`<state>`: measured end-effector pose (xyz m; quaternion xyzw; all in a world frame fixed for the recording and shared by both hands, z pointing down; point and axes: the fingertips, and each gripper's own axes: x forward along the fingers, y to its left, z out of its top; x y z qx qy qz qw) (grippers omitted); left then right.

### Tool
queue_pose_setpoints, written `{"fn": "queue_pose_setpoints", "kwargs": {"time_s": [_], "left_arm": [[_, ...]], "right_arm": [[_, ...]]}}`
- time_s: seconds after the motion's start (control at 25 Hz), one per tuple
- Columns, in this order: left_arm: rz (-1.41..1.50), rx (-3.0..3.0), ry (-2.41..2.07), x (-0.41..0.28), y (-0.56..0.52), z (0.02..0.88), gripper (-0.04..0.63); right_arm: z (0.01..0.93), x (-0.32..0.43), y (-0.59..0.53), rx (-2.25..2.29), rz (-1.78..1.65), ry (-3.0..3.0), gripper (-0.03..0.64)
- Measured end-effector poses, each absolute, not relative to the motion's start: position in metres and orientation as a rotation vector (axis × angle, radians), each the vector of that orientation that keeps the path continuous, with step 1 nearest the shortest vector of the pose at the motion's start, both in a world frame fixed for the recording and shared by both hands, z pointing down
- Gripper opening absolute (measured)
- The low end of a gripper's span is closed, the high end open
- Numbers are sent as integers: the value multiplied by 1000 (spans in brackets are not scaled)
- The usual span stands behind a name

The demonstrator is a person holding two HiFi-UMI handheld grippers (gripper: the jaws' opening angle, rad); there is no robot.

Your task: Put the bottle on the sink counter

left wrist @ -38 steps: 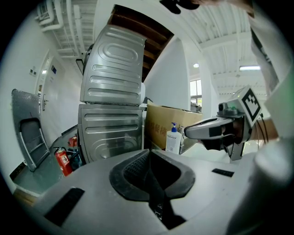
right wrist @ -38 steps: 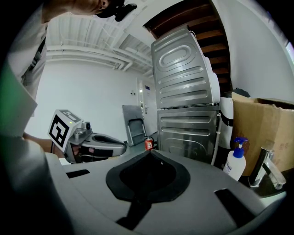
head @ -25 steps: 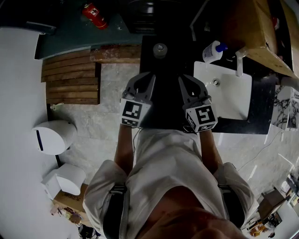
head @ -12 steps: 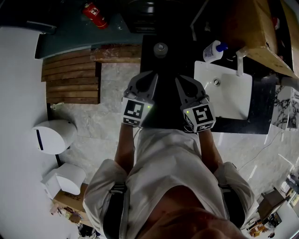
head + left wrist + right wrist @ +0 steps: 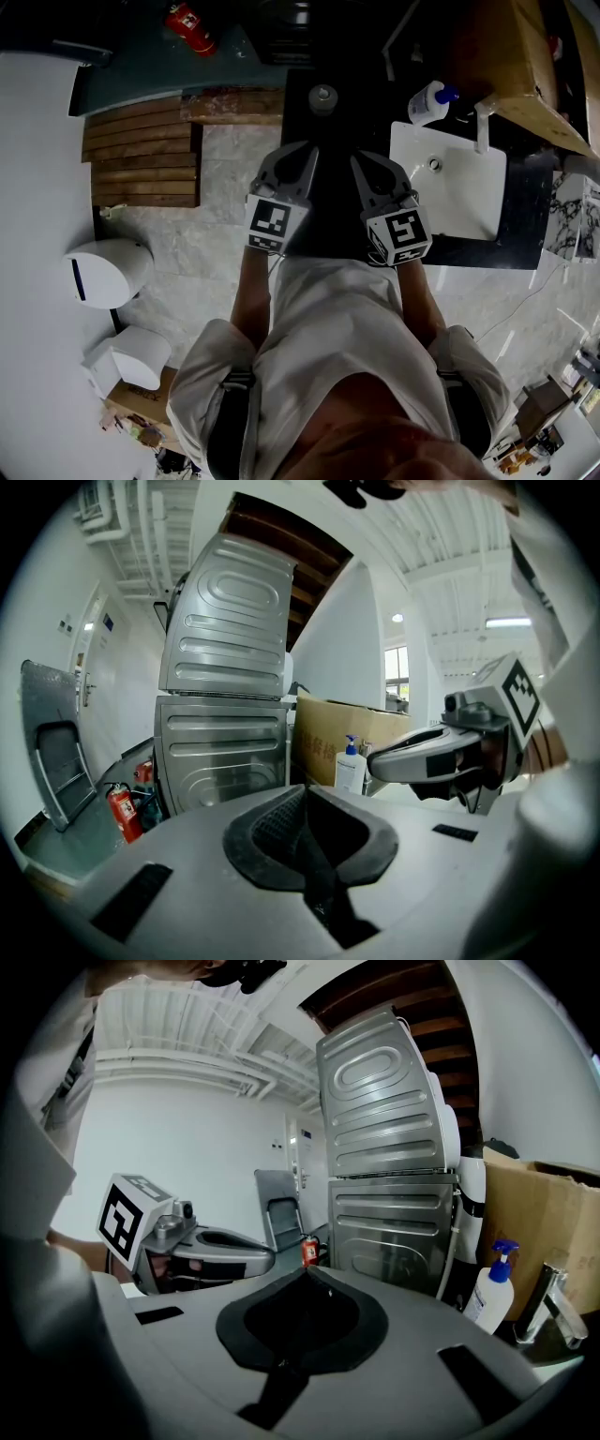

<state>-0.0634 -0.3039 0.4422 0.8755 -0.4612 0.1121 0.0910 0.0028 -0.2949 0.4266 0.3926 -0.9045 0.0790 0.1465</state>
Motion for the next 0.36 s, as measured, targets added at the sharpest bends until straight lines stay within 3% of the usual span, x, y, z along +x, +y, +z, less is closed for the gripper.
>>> {"fn": "queue_pose_setpoints", "kwargs": {"time_s": [0.36], "left_arm": [[341, 2593, -1368, -64, -303, 444, 11]], "right_arm": [[429, -2, -293, 1123, 239, -2606, -3]]}}
